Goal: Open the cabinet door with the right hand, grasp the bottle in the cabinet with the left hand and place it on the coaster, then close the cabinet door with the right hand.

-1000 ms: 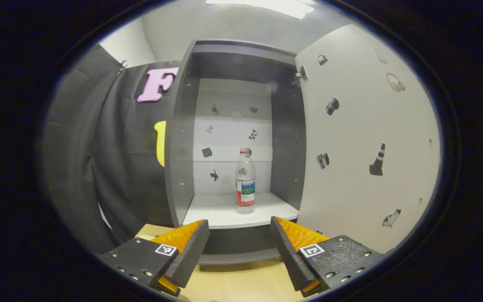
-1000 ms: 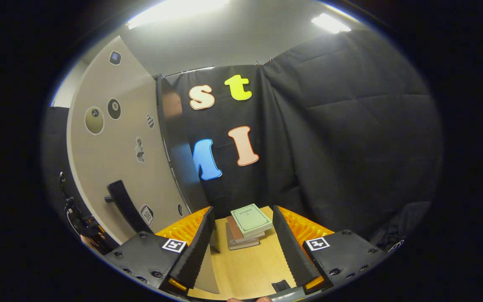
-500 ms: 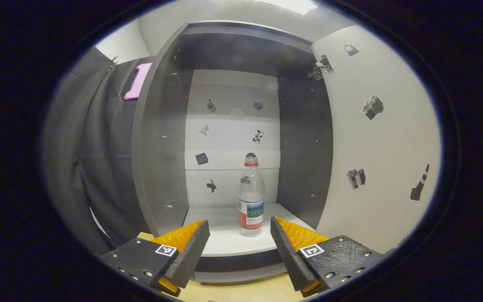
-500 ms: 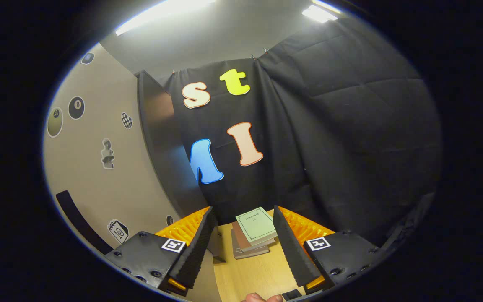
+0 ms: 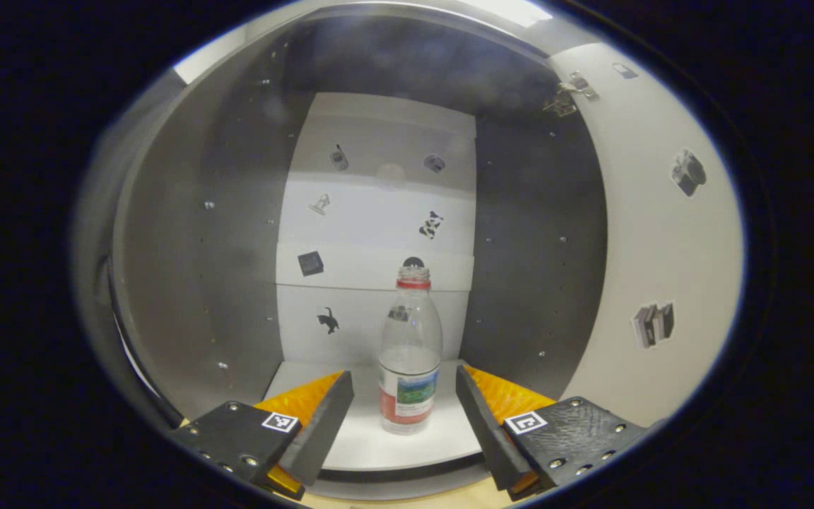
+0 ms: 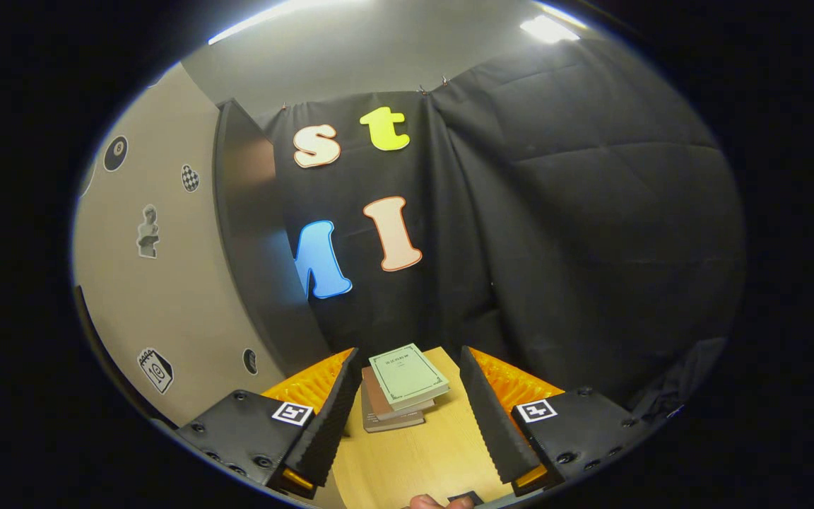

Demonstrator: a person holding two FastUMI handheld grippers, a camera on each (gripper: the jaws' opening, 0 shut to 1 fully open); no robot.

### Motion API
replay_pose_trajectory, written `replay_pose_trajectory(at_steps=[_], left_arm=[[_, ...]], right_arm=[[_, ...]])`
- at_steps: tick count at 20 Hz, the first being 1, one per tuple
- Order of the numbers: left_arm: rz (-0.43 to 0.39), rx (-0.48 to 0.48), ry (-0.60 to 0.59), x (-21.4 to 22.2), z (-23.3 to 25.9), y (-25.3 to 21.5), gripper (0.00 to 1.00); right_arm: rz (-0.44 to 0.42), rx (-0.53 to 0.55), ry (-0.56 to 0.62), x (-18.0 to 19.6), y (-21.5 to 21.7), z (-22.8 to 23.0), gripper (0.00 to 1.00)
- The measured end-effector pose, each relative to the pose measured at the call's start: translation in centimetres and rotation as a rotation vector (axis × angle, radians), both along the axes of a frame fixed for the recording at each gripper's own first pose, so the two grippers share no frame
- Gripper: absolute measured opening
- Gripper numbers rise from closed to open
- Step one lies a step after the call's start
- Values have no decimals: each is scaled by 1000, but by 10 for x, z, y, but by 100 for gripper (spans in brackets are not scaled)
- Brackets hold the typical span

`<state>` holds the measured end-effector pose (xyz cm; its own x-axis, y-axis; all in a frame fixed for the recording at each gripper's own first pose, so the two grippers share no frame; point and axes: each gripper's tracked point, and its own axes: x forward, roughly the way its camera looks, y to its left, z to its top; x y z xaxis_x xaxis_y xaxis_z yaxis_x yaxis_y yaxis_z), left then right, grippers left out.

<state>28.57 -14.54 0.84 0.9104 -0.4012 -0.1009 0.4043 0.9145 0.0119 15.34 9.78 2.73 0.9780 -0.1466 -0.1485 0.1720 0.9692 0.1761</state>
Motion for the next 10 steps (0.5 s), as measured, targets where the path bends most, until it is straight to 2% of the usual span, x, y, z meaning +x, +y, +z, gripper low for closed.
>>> replay_pose_trajectory(at_steps=[2,3,4,5,6,7,8,9,10], left_arm=[[6,-26,6,14,-2,-2,85],[9,-34,11,21,-4,-3,90],[14,-44,17,27,-6,-3,84],[8,-60,27,32,-8,-5,95],[-2,-75,39,36,-11,-8,84],[-8,-90,52,39,-13,-9,90],[-17,-103,58,41,-14,-13,85],[-23,-113,59,44,-14,-15,90],[-27,-116,61,48,-16,-18,85]], right_arm=[[-14,-11,1,2,-4,0,89],[-17,-13,1,2,-5,0,89],[-20,-15,1,3,-6,1,89],[-24,-18,3,3,-7,1,89],[-28,-23,7,3,-8,0,89],[-33,-30,9,4,-10,0,89],[-36,-36,9,3,-11,0,89],[-40,-40,12,3,-12,-1,89],[-43,-40,15,4,-12,-3,89]])
